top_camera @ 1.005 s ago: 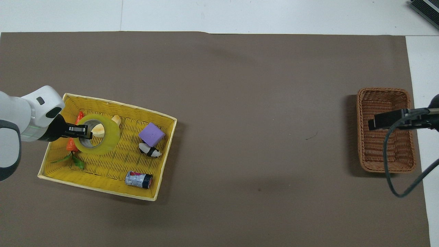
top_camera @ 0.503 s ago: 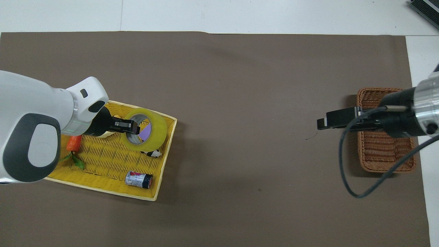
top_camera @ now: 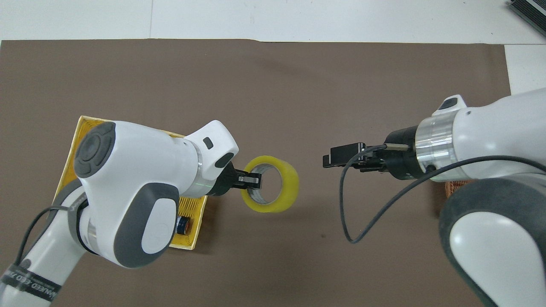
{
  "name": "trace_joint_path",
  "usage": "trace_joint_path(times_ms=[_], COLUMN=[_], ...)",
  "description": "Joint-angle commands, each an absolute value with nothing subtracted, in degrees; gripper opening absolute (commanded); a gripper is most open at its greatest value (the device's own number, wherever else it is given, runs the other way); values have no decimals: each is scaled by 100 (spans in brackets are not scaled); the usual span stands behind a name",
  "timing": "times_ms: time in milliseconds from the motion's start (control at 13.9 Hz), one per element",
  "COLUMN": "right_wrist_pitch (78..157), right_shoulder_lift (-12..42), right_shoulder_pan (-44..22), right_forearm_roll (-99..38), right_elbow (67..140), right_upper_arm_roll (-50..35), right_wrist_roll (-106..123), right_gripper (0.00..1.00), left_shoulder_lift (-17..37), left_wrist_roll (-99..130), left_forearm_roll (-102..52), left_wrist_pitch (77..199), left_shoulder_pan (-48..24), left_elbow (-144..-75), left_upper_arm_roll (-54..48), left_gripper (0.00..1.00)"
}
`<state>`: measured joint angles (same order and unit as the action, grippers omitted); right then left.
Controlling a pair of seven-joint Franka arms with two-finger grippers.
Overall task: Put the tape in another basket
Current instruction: 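Lift the tape with the left gripper while the right gripper reaches toward it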
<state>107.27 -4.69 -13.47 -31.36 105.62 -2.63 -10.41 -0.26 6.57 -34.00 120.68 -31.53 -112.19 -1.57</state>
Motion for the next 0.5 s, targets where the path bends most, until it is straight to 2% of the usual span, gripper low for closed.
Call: trace_joint_path(times_ms=[0, 431], right_wrist_pitch=[11135, 11022], right_shoulder_lift=[-825, -1160], right_shoulder_pan=[-1512, -1363], right_forearm_roll=[-3296, -3507], right_elbow=[11178, 11671], right_upper_arm_roll=[-246, -229], right_wrist_roll=[-959, -335], right_gripper=[100, 100], left_shoulder_lift=[35, 18], left_wrist_roll=[782, 773], left_forearm_roll=[-4049, -4965], left_wrist_pitch=[12531, 13902], left_shoulder_pan=[-3514, -4051], left_elbow=[-11223, -11442], left_upper_arm_roll=[-44, -79], left_gripper=[0, 0])
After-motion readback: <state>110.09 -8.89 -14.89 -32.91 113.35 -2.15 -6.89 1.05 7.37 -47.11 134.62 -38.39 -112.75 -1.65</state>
